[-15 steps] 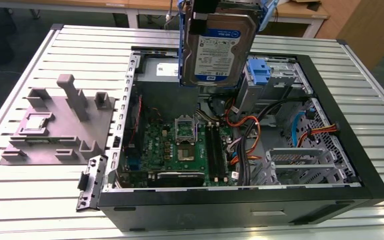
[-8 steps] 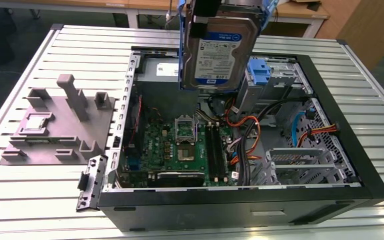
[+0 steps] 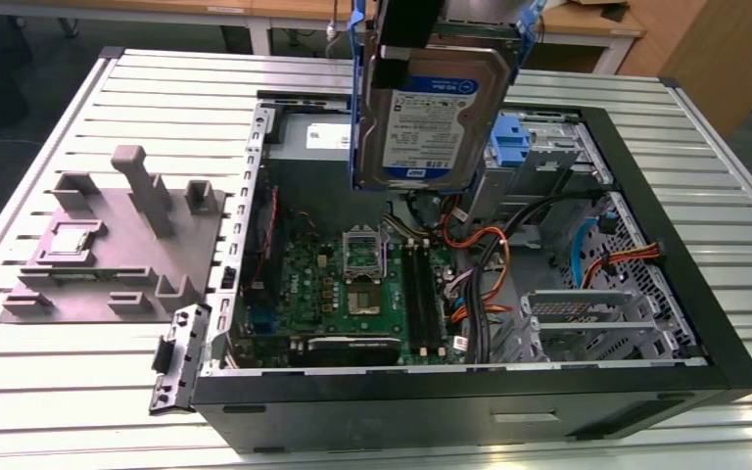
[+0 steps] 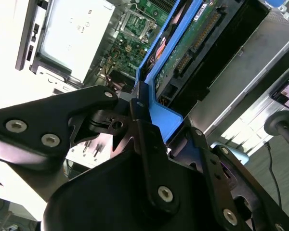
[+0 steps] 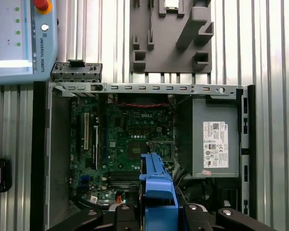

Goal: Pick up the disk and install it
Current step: 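Insert the disk into the insertion slot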

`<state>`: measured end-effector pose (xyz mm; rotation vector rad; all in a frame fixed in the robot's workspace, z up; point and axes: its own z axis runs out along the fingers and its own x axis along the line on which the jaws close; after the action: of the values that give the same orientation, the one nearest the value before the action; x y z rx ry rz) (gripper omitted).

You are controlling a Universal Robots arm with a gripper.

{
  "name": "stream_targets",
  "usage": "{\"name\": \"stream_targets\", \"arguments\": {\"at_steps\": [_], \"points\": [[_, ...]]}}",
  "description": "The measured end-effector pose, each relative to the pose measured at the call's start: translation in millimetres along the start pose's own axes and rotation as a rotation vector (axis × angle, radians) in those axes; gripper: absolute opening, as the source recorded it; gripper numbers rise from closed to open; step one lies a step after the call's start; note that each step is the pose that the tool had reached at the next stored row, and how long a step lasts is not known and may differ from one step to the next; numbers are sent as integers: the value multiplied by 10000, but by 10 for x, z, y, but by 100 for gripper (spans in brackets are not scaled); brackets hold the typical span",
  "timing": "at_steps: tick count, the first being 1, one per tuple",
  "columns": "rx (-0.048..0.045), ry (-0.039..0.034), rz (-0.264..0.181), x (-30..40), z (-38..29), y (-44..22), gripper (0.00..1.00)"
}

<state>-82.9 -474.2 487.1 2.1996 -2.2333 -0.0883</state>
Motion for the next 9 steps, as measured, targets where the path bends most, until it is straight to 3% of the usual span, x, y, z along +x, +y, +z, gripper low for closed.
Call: {"name": "stream_targets", "arguments": {"at_steps": [5, 9], "points": [[0, 8, -1, 15, 0, -8, 37], [-5, 8, 1, 14, -1, -62, 37]]}}
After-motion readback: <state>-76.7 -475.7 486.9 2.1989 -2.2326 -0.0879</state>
